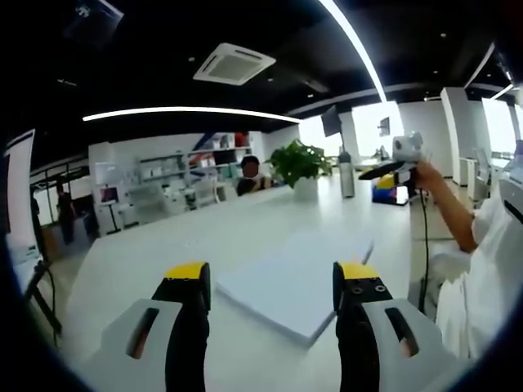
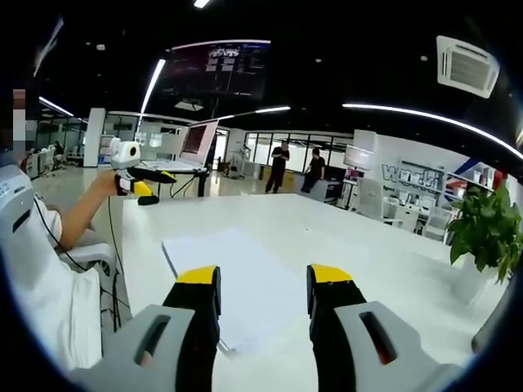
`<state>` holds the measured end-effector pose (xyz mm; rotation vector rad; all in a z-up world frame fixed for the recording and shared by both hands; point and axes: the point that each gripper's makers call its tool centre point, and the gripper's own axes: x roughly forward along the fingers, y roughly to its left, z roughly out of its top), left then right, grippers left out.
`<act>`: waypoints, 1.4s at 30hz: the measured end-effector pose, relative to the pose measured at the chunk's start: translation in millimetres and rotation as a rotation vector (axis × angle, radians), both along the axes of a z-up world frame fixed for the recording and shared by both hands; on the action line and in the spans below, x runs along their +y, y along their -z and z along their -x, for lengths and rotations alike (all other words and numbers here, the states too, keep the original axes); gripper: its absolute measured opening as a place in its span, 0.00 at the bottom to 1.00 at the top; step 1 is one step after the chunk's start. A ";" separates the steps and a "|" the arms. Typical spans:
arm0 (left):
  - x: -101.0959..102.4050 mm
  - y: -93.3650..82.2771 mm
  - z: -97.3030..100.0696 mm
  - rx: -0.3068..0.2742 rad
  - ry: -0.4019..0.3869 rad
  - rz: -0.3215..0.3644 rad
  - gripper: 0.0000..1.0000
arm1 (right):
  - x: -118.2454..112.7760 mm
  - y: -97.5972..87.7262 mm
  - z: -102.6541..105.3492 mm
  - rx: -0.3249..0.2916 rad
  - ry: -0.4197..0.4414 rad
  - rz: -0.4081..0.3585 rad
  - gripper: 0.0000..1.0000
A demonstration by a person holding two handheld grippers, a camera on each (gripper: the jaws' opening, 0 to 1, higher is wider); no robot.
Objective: Grasp the top corner of one sheet in the document stack and pull a single sheet out from the document stack, separating that one sheet from the rest and lifting it clear until the single sheet is fully removed from the stack
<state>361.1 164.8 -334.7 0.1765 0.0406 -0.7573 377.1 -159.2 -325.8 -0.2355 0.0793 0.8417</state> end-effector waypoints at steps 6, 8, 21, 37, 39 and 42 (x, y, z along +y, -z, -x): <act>1.0 0.3 -0.8 0.003 -0.004 -0.003 0.61 | 0.8 0.9 -0.7 0.004 -0.001 0.002 0.42; 1.4 -2.7 -0.1 -0.001 -0.005 0.010 0.61 | 1.2 1.1 0.2 0.004 -0.003 0.002 0.42; 1.5 -4.7 -1.0 -0.001 -0.005 0.015 0.60 | 2.5 -3.2 2.4 -0.007 -0.010 0.003 0.42; 3.8 -3.8 -2.3 -0.002 -0.002 0.017 0.60 | 3.3 -3.9 0.1 -0.009 -0.005 0.004 0.42; 4.4 -1.7 -2.6 0.002 -0.004 0.009 0.60 | 5.1 -2.8 0.6 -0.008 -0.008 0.003 0.42; 6.5 -3.9 -2.6 0.000 -0.006 0.022 0.60 | 5.7 -0.6 1.7 -0.004 -0.011 0.009 0.42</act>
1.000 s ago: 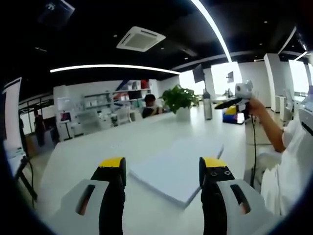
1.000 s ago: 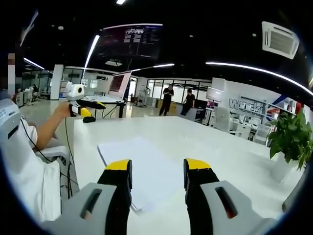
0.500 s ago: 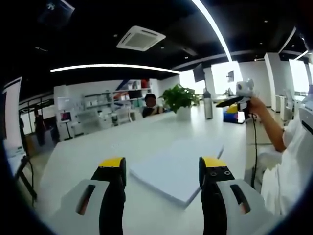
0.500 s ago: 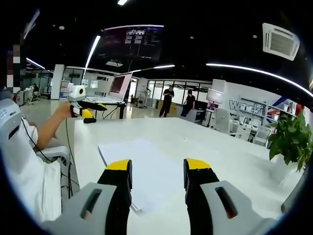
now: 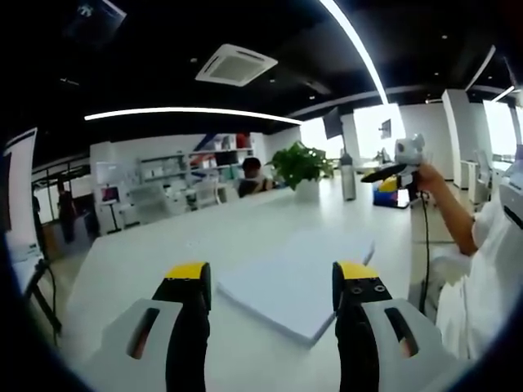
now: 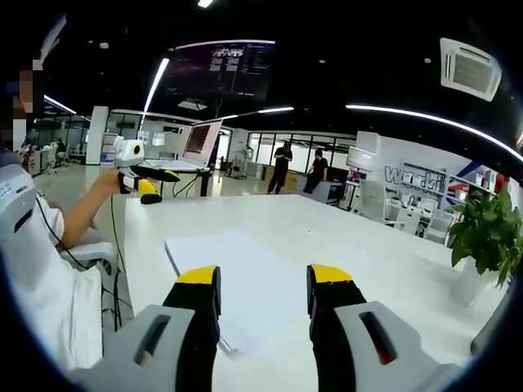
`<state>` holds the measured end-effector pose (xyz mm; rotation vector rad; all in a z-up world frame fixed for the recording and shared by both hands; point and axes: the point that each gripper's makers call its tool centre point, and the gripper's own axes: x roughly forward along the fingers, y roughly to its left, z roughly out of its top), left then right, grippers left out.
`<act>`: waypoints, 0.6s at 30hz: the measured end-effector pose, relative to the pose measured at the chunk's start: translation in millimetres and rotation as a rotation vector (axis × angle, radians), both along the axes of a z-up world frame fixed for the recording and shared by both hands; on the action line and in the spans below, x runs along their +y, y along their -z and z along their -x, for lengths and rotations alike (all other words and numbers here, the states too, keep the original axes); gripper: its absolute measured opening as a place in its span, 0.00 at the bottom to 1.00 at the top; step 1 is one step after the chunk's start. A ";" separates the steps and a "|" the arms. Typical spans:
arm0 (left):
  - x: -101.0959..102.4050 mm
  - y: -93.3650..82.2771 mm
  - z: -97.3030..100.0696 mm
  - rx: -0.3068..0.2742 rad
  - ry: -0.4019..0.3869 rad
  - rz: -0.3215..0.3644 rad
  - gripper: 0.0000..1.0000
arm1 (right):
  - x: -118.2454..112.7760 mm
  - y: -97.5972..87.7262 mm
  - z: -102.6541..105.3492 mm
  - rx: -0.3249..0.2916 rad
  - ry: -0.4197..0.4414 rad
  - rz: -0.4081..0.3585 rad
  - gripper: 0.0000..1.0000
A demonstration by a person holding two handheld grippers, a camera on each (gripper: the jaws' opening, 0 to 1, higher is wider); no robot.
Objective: Grasp the top corner of one sheet in the document stack and pull a single sheet out from the document stack, separating that one sheet from the rest and lifting it clear until the single sheet is fully removed from the stack
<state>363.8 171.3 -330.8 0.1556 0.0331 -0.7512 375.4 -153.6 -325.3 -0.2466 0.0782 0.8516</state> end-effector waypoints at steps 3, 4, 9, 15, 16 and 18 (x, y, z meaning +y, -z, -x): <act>0.5 1.3 1.4 -0.003 0.001 -0.014 0.60 | -1.1 -3.3 0.7 -0.006 0.007 -0.009 0.42; 1.1 0.6 1.5 -0.005 0.001 -0.014 0.60 | -0.6 -3.9 1.4 -0.009 0.006 -0.010 0.42; 2.1 0.9 -0.6 -0.002 -0.001 -0.009 0.60 | 0.4 -3.8 0.0 -0.009 0.006 -0.006 0.42; 1.5 0.9 0.7 -0.002 -0.001 -0.007 0.60 | -1.3 -3.7 1.0 -0.009 0.008 -0.006 0.42; 1.3 1.2 1.4 -0.003 -0.001 -0.012 0.60 | -1.7 -4.4 1.4 -0.010 0.008 -0.008 0.42; 1.9 -0.4 1.8 -0.005 -0.003 -0.008 0.60 | -1.4 -4.9 2.9 -0.012 0.005 -0.010 0.42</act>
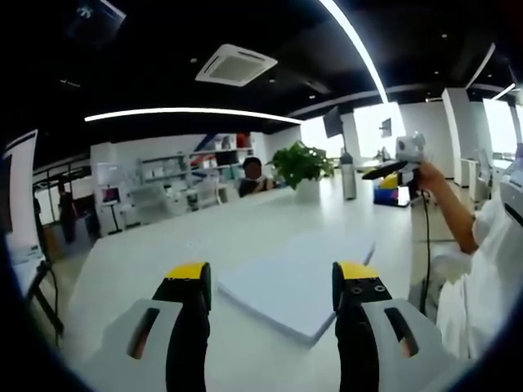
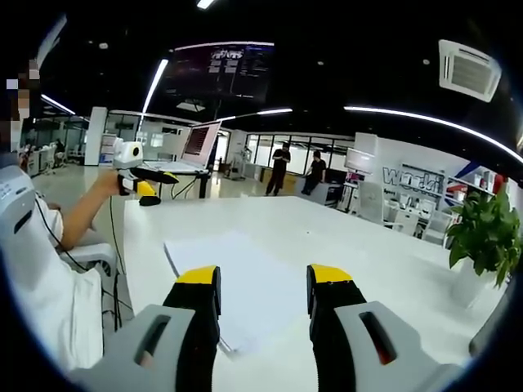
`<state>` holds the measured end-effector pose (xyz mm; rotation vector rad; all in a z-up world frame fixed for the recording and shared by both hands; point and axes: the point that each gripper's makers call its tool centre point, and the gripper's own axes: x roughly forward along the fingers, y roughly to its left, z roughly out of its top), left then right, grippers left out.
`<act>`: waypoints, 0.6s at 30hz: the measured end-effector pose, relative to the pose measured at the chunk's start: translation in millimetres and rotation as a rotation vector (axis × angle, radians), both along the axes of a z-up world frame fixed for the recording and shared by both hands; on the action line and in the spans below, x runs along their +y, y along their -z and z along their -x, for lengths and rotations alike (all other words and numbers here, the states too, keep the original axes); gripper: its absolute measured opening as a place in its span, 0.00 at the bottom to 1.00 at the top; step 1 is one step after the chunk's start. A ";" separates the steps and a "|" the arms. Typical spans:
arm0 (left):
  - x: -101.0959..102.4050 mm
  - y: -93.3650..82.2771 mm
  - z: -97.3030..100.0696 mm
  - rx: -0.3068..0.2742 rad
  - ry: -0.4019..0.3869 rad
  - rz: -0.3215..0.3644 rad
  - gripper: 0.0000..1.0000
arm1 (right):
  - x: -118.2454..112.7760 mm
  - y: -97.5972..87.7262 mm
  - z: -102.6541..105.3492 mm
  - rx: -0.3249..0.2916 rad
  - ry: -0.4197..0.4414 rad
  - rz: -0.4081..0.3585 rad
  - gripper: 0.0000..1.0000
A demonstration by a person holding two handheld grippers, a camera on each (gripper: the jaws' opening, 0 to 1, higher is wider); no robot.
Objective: Grasp the top corner of one sheet in the document stack and pull a single sheet out from the document stack, separating that one sheet from the rest and lifting it clear until the single sheet is fully removed from the stack
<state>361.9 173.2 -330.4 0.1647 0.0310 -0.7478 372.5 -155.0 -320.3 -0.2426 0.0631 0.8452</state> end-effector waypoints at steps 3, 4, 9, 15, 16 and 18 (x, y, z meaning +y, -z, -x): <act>-0.7 -0.2 0.0 0.001 0.001 0.004 0.60 | -0.9 0.9 -0.4 0.003 0.003 0.003 0.42; -1.0 1.2 0.0 0.002 0.000 -0.002 0.60 | -0.8 1.0 -0.4 0.003 0.003 0.004 0.42; -3.1 3.0 -1.7 0.010 -0.004 0.003 0.60 | -0.9 1.5 1.0 0.004 -0.001 0.007 0.42; -7.3 5.3 -3.1 0.019 -0.004 -0.009 0.60 | -1.5 2.2 1.1 0.005 0.001 0.012 0.42; -8.4 5.7 -2.7 0.017 -0.002 -0.017 0.60 | -1.4 2.1 1.0 0.004 0.002 0.012 0.42; -8.8 4.3 -3.0 0.016 0.000 -0.018 0.60 | -0.5 1.7 1.3 0.004 -0.002 0.012 0.42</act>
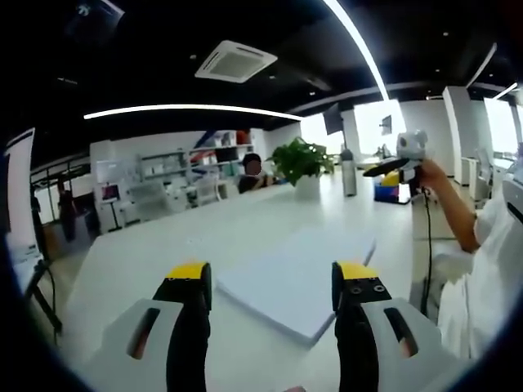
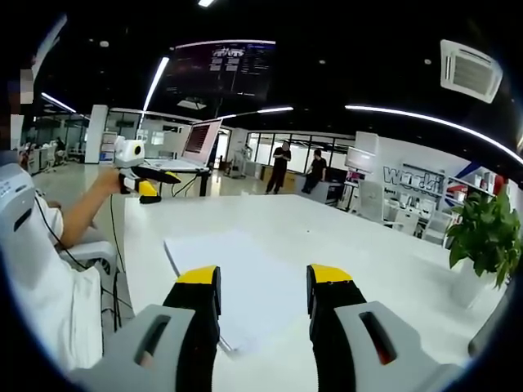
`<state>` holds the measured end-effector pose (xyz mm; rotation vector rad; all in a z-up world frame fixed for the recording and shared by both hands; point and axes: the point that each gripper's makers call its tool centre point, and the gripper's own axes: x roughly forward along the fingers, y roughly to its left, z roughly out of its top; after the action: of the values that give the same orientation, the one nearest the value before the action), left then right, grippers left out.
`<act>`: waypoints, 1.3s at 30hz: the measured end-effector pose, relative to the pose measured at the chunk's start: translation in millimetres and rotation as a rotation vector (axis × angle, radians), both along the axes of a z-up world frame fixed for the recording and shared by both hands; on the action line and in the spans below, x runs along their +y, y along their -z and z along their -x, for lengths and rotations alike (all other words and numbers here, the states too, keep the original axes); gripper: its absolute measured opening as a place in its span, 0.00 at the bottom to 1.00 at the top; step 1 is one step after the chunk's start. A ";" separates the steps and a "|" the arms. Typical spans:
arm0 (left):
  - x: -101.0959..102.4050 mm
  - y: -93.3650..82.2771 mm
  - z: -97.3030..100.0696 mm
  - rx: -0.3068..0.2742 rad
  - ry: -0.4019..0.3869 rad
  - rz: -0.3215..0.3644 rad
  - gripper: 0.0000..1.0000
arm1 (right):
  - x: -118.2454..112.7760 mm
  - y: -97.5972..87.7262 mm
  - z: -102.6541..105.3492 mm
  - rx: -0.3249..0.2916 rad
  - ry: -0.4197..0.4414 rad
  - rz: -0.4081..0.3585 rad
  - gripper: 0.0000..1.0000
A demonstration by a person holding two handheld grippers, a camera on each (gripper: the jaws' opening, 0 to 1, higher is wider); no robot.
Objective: Grasp the top corner of one sheet in the document stack and pull a single sheet out from the document stack, separating that one sheet from the rest and lifting it clear until the single sheet is fully removed from the stack
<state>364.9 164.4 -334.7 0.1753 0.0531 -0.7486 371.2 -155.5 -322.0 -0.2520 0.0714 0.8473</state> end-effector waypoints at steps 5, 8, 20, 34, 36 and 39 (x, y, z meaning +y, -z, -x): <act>-1.7 -6.2 -3.8 -0.005 -0.002 -0.002 0.59 | -0.4 2.4 -1.4 0.006 0.002 0.009 0.42; -6.0 -6.1 -3.5 -0.003 0.011 -0.017 0.59 | -0.5 0.6 -0.5 0.002 0.000 0.005 0.42; -14.5 -9.1 -5.6 -0.001 0.029 -0.039 0.59 | -1.9 -0.9 -0.5 0.000 0.002 0.004 0.42; -22.8 -10.7 -9.8 0.008 0.054 -0.055 0.59 | -2.9 -0.1 -1.4 0.002 0.001 0.006 0.42; -23.4 -10.2 -11.0 0.011 0.055 -0.054 0.59 | -2.6 -0.2 -0.7 0.002 -0.003 0.006 0.42; -24.9 -8.5 -11.0 0.013 0.056 -0.060 0.59 | -3.4 -1.4 -1.0 -0.001 0.003 0.002 0.42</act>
<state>375.9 139.5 -326.1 0.2297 0.0828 -0.8047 372.2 -158.9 -320.6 -0.2539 0.0720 0.8438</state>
